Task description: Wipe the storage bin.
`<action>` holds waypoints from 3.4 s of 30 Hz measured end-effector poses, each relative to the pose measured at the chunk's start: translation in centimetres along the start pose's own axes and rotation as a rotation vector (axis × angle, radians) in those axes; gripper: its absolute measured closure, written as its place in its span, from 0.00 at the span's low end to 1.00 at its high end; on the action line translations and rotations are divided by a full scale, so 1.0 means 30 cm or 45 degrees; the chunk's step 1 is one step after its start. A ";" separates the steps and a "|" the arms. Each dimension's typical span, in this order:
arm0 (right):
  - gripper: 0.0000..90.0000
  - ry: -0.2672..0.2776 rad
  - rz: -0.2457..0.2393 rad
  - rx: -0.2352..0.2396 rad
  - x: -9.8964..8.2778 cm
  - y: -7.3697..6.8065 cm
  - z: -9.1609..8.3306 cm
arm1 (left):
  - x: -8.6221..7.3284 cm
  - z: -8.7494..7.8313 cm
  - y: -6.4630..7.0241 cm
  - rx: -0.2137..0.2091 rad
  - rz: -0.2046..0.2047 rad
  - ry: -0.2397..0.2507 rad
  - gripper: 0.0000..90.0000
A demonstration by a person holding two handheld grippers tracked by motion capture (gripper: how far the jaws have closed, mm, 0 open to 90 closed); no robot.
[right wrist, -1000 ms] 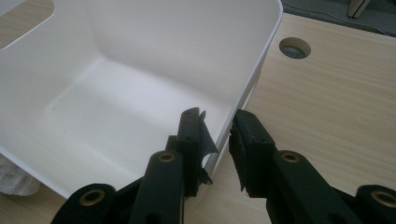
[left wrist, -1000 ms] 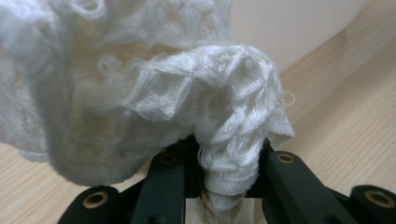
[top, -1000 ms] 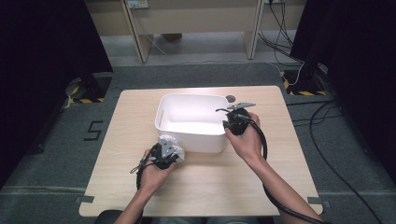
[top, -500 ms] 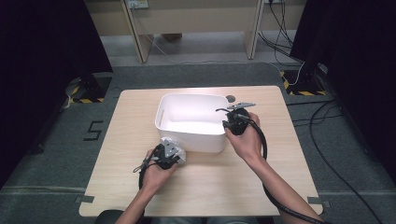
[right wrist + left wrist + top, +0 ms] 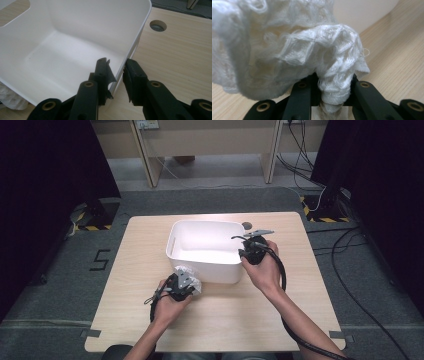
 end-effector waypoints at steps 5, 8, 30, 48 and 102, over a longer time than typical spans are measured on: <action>0.82 0.000 -0.002 -0.002 0.000 0.000 0.000 | 0.017 -0.015 0.001 -0.004 -0.010 0.023 0.83; 0.82 0.002 -0.002 -0.003 0.000 -0.001 0.000 | 0.032 -0.029 0.002 0.001 -0.005 0.044 0.83; 0.82 0.006 -0.007 -0.007 -0.001 -0.002 0.001 | 0.130 -0.108 0.005 0.004 0.012 0.164 0.83; 0.82 0.007 -0.010 -0.012 -0.002 -0.003 0.002 | 0.131 -0.099 0.016 0.006 0.017 0.146 0.83; 0.81 0.027 -0.015 -0.010 -0.003 -0.014 0.005 | 0.030 0.063 0.045 -0.055 0.011 -0.043 0.83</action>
Point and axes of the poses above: each handheld gripper's, and its own axes: z roughly forward along the jaws, x roughly out of its top, y roughly to its right, the point moved 2 cm from there along z, roughly forward along the jaws, and after that the axes turned 5 degrees about x, right-handed, at the moved point
